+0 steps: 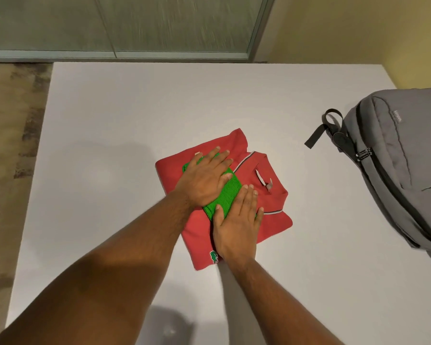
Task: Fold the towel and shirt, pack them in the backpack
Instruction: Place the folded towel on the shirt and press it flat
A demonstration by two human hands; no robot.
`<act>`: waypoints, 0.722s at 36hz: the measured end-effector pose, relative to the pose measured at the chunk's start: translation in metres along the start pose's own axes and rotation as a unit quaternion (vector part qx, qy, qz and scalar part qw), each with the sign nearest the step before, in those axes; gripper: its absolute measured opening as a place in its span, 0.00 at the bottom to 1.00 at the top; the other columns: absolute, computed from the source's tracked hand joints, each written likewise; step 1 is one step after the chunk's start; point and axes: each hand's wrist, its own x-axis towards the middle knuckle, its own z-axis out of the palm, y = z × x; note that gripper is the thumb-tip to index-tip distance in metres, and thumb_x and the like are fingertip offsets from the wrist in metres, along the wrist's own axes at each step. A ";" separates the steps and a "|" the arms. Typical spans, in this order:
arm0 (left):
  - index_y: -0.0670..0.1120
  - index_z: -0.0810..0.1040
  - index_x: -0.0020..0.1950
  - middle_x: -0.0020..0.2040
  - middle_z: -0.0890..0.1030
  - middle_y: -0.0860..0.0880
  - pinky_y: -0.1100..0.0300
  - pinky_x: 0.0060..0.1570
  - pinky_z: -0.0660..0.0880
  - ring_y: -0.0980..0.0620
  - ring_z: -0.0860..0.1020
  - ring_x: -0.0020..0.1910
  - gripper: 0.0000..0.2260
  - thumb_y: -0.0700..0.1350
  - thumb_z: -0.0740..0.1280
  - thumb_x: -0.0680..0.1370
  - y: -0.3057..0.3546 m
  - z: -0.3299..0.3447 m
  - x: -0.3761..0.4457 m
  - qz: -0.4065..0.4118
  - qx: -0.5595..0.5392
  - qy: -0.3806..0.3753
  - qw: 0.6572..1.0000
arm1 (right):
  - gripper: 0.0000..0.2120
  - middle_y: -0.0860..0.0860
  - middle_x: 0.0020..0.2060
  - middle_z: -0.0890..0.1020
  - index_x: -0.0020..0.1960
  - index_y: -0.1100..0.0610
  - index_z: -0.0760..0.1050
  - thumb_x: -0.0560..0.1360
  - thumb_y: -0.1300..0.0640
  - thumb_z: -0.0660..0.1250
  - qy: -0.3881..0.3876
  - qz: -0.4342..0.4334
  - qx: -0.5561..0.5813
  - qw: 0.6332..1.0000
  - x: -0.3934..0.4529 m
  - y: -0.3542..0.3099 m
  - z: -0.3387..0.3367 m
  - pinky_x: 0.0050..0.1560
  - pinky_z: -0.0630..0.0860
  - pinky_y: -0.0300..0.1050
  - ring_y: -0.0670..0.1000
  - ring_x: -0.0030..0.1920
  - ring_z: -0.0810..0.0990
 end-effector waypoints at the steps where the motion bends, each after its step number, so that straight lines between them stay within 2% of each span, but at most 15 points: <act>1: 0.52 0.60 0.82 0.83 0.55 0.54 0.44 0.80 0.50 0.52 0.49 0.83 0.24 0.57 0.46 0.87 0.000 0.001 -0.004 -0.012 -0.001 0.009 1.000 | 0.37 0.54 0.84 0.46 0.84 0.59 0.41 0.83 0.39 0.43 -0.008 -0.014 -0.002 1.000 0.001 0.002 -0.001 0.82 0.43 0.59 0.53 0.84 0.42; 7: 0.50 0.63 0.81 0.82 0.59 0.52 0.42 0.78 0.55 0.49 0.52 0.82 0.26 0.58 0.43 0.86 0.001 0.005 -0.028 -0.097 -0.007 0.044 0.994 | 0.36 0.52 0.84 0.44 0.84 0.57 0.40 0.83 0.39 0.44 -0.052 -0.111 -0.018 0.992 0.007 0.014 -0.008 0.82 0.41 0.59 0.52 0.83 0.39; 11: 0.50 0.63 0.81 0.82 0.61 0.51 0.42 0.77 0.57 0.47 0.54 0.82 0.27 0.57 0.44 0.85 0.001 0.007 -0.052 -0.172 -0.001 0.067 0.983 | 0.37 0.51 0.84 0.39 0.84 0.55 0.38 0.82 0.37 0.40 -0.089 -0.183 -0.038 0.978 0.012 0.017 -0.012 0.82 0.41 0.58 0.50 0.83 0.36; 20: 0.51 0.59 0.82 0.83 0.57 0.50 0.42 0.78 0.52 0.47 0.50 0.83 0.24 0.57 0.47 0.86 -0.004 0.009 -0.120 -0.315 -0.035 0.085 0.945 | 0.36 0.51 0.83 0.36 0.84 0.55 0.34 0.83 0.38 0.42 -0.137 -0.333 -0.072 0.930 0.005 -0.002 -0.006 0.82 0.42 0.58 0.49 0.82 0.34; 26: 0.51 0.59 0.82 0.84 0.55 0.49 0.41 0.78 0.54 0.45 0.50 0.83 0.25 0.56 0.47 0.86 -0.010 0.005 -0.180 -0.403 -0.033 0.102 0.909 | 0.37 0.51 0.83 0.36 0.84 0.55 0.34 0.84 0.37 0.42 -0.161 -0.424 -0.080 0.888 -0.017 -0.031 0.004 0.82 0.41 0.58 0.48 0.82 0.33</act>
